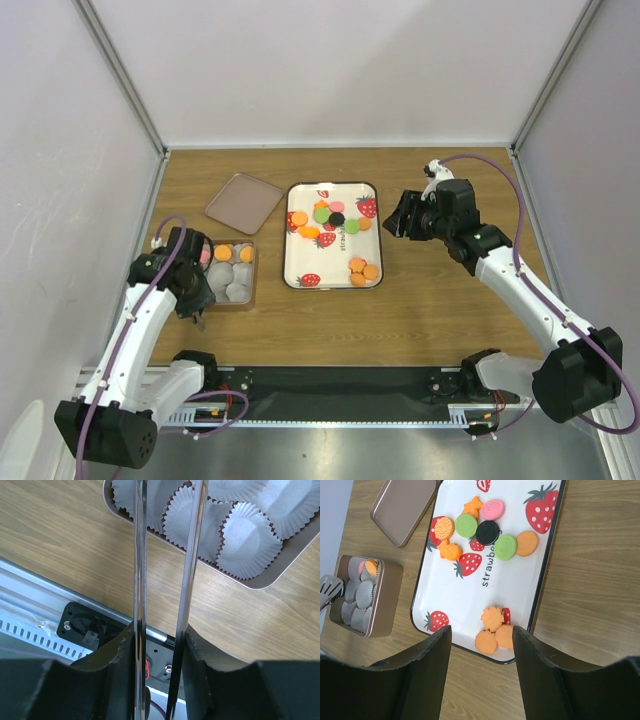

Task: Pack the cookies

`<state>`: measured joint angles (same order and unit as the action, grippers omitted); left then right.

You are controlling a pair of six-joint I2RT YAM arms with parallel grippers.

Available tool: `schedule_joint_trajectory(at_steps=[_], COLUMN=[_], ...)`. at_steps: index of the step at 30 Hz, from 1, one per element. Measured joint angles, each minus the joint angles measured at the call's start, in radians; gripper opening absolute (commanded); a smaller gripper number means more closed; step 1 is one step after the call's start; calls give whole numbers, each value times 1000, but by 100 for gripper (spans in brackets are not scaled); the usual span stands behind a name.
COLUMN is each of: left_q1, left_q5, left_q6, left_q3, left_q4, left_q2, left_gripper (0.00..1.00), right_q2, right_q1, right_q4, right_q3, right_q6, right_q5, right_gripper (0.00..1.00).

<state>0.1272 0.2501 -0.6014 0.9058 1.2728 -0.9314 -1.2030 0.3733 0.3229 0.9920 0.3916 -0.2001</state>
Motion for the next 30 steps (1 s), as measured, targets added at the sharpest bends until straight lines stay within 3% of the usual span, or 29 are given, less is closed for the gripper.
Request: schedule_joint_trajectory(at_steps=[13,24,27,30], left_q1=[-10,-8,54,222], left_q5=[1,-20,-16,12], left_q6=[0,3,-2,-32], left_q3=[0,14,69,164], left_q4=[-7,-5,2,10], left_q2=[1,18,10,-36], left_gripper=[49,46,47,47], right_q2=[0,0,0,0], right_q1=[9,12,12,12], right_q4=[0,0,0,1], right_q3=[-5,-5,-5,-5], right_q6=[0,-1,-1,-1], right_q5=[1,8,12,24], right_gripper=[58,58,58,58])
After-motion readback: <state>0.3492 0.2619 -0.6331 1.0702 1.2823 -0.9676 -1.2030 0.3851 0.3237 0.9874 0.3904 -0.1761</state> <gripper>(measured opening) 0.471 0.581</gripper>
